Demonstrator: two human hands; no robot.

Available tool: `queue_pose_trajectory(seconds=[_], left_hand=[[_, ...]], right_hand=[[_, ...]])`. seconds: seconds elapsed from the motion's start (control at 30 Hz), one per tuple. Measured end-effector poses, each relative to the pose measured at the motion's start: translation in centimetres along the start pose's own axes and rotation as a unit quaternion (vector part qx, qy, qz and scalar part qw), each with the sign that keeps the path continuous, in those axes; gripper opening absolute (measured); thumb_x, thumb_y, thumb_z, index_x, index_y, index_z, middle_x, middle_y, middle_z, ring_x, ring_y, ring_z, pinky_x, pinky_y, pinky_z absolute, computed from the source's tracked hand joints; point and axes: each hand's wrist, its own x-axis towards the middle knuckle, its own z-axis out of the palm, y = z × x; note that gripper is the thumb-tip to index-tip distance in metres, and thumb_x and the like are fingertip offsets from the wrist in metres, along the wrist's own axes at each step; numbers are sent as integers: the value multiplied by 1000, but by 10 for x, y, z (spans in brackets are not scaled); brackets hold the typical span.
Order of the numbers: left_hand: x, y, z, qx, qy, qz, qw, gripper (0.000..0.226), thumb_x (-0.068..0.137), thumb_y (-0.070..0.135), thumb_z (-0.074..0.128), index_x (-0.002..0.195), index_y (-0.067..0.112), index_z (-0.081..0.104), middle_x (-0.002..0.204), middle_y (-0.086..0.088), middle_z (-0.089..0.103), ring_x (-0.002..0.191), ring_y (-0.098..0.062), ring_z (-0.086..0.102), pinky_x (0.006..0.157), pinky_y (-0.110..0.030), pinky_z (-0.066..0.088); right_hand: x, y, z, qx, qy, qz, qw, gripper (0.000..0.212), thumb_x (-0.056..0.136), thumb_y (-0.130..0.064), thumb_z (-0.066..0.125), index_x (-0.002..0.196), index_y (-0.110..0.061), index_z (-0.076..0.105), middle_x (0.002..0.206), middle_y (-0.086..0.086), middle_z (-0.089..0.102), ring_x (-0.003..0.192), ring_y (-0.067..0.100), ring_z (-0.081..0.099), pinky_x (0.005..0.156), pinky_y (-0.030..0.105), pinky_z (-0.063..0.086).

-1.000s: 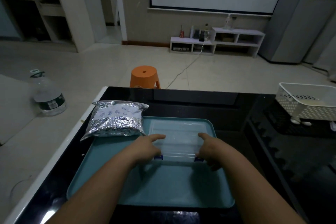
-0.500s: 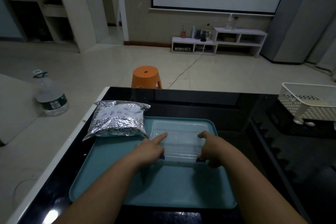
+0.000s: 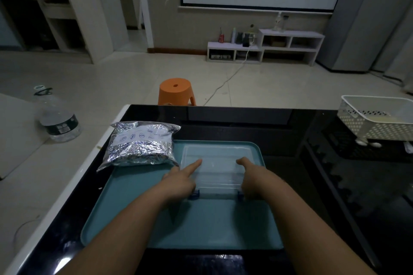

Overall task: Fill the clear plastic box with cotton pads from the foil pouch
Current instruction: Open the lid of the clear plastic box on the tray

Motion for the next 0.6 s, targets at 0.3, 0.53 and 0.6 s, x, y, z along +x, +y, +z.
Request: queue_pose_trajectory(seconds=[0.3, 0.53, 0.6], left_hand=[[-5, -4, -22, 38, 5, 27, 999, 106, 78, 15, 72, 155, 27, -1, 144, -13, 46, 120, -27, 53, 93, -29, 42], [-3, -15, -32, 25, 48, 39, 998, 59, 65, 21, 85, 119, 20, 61, 118, 2, 67, 103, -17, 64, 93, -34, 51], [-2, -15, -33, 18, 63, 37, 997, 59, 63, 23, 85, 118, 20, 62, 113, 4, 64, 101, -17, 63, 90, -31, 50]], right_hand=[[-1, -1, -9, -53, 3, 6, 999, 98, 83, -16, 72, 154, -26, 4, 138, 19, 47, 117, 32, 55, 100, 44, 48], [-3, 3, -12, -52, 79, 5, 996, 61, 79, -62, 67, 110, -9, 63, 102, 8, 60, 85, 23, 54, 79, 32, 47], [-4, 5, -11, -55, 101, 17, 993, 68, 79, -68, 62, 113, -8, 62, 102, 7, 61, 84, 22, 54, 77, 32, 47]])
